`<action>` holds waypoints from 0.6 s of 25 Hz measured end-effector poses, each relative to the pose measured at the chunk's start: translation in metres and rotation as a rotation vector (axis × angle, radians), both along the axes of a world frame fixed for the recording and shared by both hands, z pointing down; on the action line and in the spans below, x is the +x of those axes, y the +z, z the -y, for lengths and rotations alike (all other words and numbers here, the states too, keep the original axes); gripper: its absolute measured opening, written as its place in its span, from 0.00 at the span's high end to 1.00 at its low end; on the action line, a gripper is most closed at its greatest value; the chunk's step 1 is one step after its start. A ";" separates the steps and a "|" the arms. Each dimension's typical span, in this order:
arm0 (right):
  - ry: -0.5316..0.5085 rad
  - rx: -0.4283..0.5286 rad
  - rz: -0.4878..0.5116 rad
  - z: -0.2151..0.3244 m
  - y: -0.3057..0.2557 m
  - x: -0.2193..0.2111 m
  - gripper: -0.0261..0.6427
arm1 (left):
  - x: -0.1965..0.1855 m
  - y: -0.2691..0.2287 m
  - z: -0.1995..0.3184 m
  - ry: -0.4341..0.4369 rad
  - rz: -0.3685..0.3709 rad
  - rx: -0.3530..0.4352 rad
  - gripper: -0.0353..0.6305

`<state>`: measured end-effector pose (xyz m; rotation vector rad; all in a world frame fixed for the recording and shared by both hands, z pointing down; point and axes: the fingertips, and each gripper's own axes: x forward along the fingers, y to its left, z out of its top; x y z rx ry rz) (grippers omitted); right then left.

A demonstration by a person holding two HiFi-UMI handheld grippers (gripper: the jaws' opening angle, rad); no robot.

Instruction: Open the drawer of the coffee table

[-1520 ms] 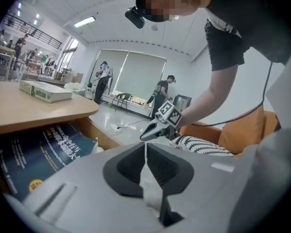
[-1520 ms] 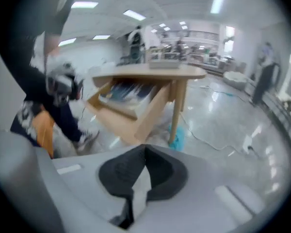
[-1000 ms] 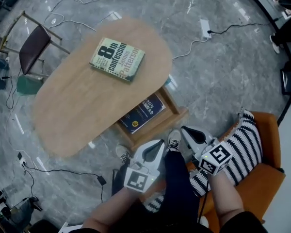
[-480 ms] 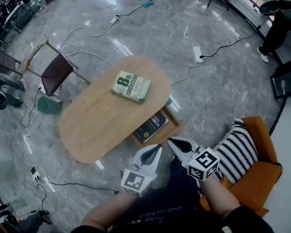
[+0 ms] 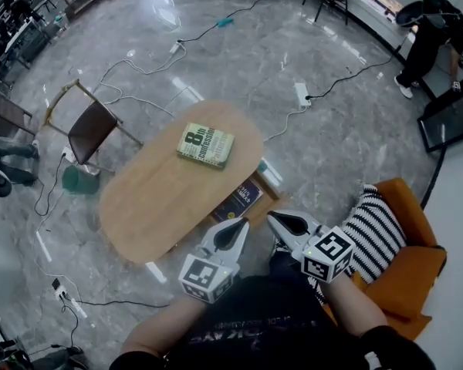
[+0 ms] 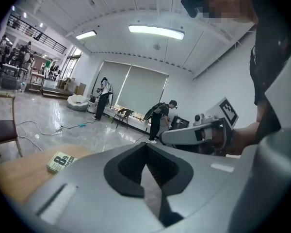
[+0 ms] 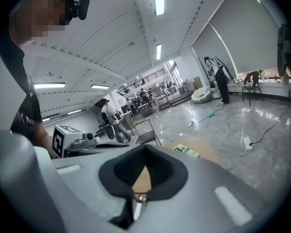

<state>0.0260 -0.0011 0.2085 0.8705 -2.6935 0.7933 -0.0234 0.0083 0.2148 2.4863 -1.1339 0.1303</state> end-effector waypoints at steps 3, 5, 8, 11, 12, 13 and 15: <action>-0.008 -0.007 0.016 -0.014 -0.011 -0.006 0.96 | -0.003 -0.011 -0.003 0.007 -0.004 0.007 0.94; -0.016 -0.007 0.023 -0.025 -0.018 -0.012 0.96 | -0.005 -0.019 -0.007 0.017 0.000 0.015 0.94; -0.028 0.005 0.030 -0.036 -0.025 -0.020 0.96 | -0.010 -0.028 -0.012 0.032 0.012 0.034 0.94; -0.046 0.015 0.023 -0.042 -0.029 -0.029 0.96 | -0.020 -0.035 -0.013 0.036 0.024 0.044 0.94; -0.051 0.016 0.019 -0.044 -0.030 -0.030 0.96 | -0.023 -0.036 -0.015 0.035 0.024 0.042 0.94; -0.056 0.017 0.015 -0.045 -0.030 -0.032 0.96 | -0.026 -0.037 -0.016 0.034 0.024 0.040 0.94; -0.064 0.020 0.009 -0.048 -0.030 -0.036 0.96 | -0.033 -0.038 -0.020 0.032 0.027 0.038 0.94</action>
